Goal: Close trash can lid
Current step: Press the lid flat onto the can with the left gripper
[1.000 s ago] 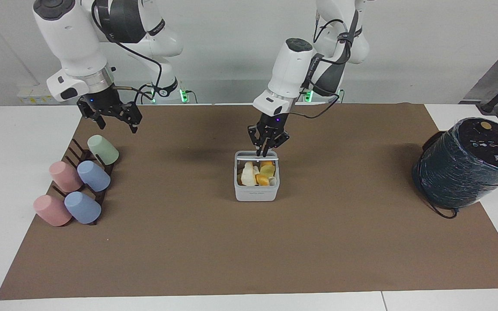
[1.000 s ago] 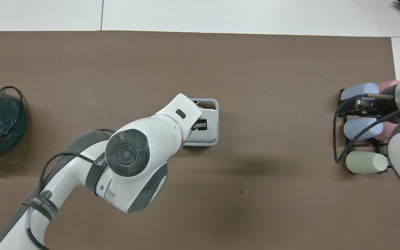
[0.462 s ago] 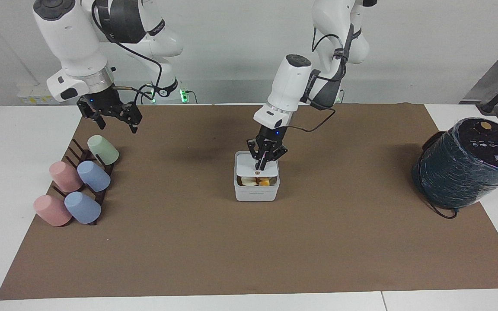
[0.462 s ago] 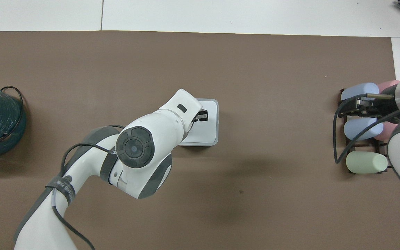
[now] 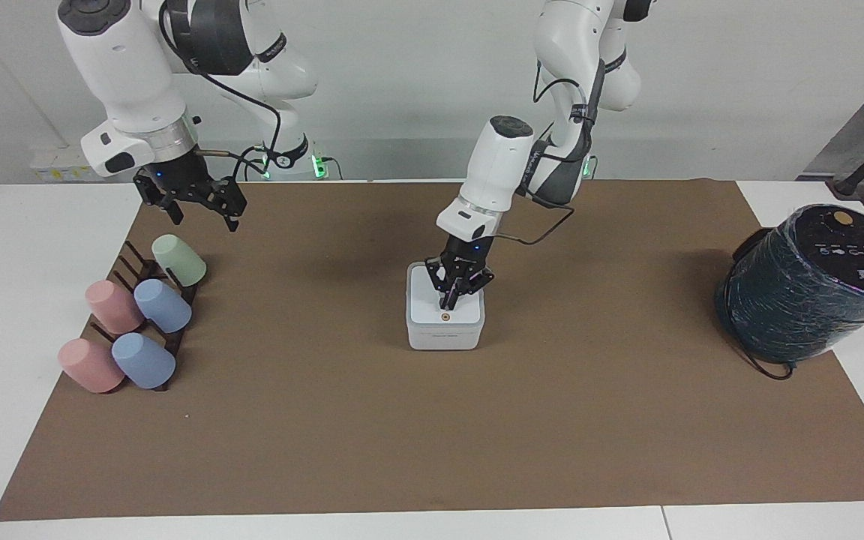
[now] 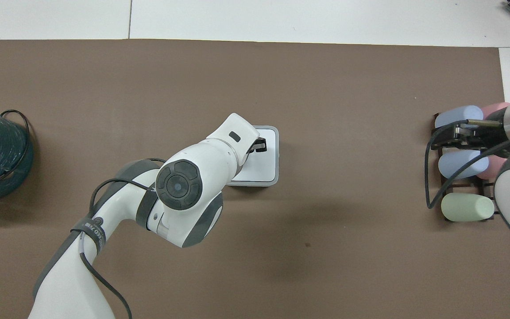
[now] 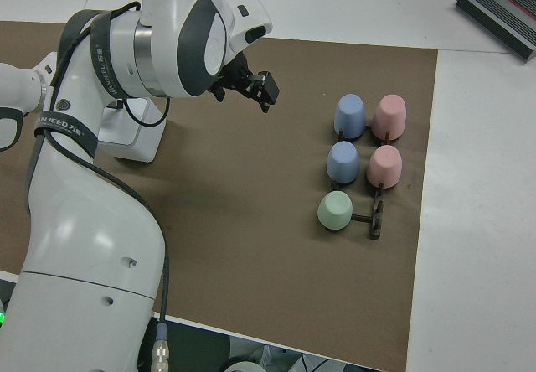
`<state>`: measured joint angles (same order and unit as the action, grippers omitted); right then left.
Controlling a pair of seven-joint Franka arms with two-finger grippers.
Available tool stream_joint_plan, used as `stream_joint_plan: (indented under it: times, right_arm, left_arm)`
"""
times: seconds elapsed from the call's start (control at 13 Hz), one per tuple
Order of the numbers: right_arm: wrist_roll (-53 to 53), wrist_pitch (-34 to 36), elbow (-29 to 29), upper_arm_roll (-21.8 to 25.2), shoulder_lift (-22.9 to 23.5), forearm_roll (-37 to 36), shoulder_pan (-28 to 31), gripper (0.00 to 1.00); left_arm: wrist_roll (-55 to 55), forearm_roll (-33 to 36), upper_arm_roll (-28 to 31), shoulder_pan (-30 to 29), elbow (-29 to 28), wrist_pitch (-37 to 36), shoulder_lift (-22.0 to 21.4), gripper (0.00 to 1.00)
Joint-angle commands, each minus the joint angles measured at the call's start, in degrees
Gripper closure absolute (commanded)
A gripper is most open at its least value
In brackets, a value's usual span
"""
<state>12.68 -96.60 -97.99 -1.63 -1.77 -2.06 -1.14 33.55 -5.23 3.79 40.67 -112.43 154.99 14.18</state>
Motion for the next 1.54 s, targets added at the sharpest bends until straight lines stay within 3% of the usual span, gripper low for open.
stream_joint_plan:
  times: [0.0,0.31,0.92,1.46]
  right_arm:
    - [-1.1,-0.1,-1.0,-0.3,-1.1,0.0,0.6,0.0]
    - [-1.2,-0.1,-1.0,-0.3,-1.1,0.0,0.6,0.0]
    - [-1.1,-0.1,-1.0,-0.3,-1.1,0.0,0.6,0.0]
    - [-1.1,-0.1,-1.0,-0.3,-1.1,0.0,0.5,0.0]
  left_arm:
    - [-0.1,-0.7,-0.3,-0.6,2.9,-1.1,2.3,0.83]
    - [0.0,-0.7,-0.2,-1.4,10.0,-10.6,3.4,0.83]
    - [-0.6,-0.9,-0.2,-1.3,5.6,-5.9,3.8,0.83]
    - [-0.5,-0.8,-0.2,-1.3,6.5,-6.9,5.0,0.83]
